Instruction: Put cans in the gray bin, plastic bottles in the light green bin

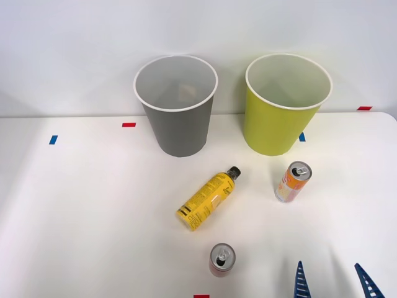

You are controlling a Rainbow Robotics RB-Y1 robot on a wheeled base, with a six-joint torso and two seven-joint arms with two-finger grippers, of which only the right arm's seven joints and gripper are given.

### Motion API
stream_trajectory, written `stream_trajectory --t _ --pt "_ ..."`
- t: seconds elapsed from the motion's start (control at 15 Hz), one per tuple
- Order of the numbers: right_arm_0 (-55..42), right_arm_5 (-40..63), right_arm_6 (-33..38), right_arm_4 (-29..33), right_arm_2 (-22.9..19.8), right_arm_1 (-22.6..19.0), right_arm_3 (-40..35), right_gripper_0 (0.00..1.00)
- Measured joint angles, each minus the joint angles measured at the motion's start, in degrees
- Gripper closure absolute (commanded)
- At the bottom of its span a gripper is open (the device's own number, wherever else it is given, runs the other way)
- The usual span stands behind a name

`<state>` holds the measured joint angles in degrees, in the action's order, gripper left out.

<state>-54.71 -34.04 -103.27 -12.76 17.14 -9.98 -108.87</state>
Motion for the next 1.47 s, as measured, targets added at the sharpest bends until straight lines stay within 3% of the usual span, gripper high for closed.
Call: stream_trajectory --t 1.47 --pt "-1.88 -0.33 -0.79 0.27 0.18 1.54 -0.02 0.00"
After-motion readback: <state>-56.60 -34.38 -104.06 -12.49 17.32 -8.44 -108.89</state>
